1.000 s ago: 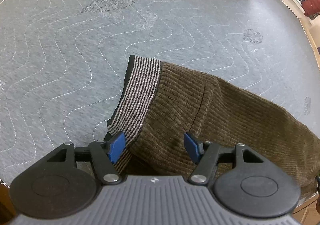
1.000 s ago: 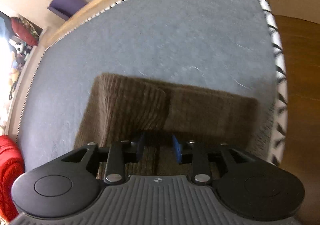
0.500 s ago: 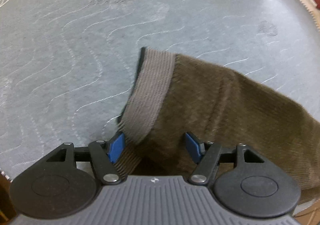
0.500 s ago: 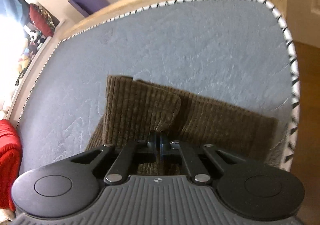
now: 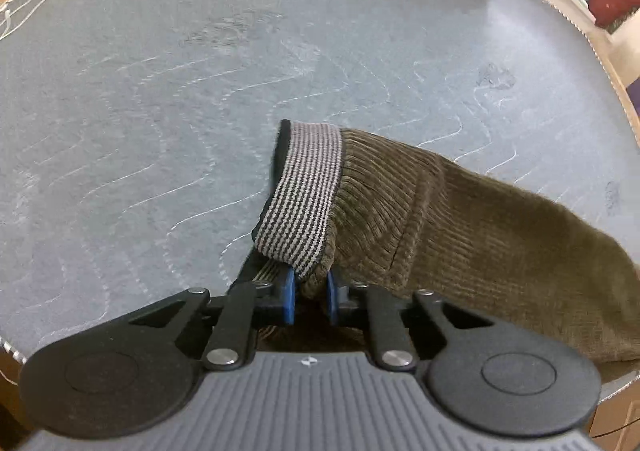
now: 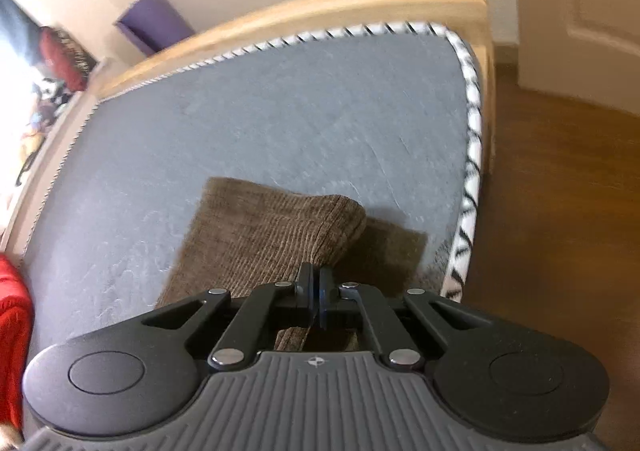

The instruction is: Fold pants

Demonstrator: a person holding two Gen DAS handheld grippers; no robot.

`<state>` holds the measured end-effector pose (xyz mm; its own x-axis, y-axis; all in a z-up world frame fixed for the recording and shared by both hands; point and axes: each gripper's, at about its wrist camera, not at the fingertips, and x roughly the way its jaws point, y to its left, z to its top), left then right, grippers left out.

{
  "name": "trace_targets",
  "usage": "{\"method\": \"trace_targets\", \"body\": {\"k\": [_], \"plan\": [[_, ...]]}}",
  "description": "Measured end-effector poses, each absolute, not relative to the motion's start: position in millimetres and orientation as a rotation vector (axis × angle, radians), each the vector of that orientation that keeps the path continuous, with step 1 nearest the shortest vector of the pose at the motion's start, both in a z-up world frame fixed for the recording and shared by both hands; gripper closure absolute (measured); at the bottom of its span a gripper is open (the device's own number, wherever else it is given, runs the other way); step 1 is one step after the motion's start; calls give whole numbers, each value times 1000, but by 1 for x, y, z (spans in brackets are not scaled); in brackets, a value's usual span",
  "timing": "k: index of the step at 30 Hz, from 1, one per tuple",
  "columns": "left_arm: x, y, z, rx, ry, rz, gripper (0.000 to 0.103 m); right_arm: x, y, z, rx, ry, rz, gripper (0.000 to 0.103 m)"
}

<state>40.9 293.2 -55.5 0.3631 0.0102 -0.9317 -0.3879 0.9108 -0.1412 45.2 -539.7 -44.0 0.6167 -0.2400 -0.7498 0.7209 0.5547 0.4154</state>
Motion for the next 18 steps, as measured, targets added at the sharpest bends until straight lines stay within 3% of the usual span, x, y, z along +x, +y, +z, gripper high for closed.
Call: {"method": "trace_targets", "body": {"k": [6,9,10,11,15,18], "plan": [[48,286,-79,-215,1315,252,84,51,-548,-66,767,807,-734,102],[54,272,-89,-75,1375,262,61,61,-550,-83,743,889,-749,101],[56,269,-83,-27,1349,287,47,62,-551,-84,752,893,-742,100],[57,268,-73,11,1295,320,43,62,-552,-83,756,889,-746,98],[54,260,-29,24,1031,314,43,52,-559,-71,760,808,-784,82],[58,240,-31,-30,1035,103,43,42,-568,-61,732,734,-827,73]]}}
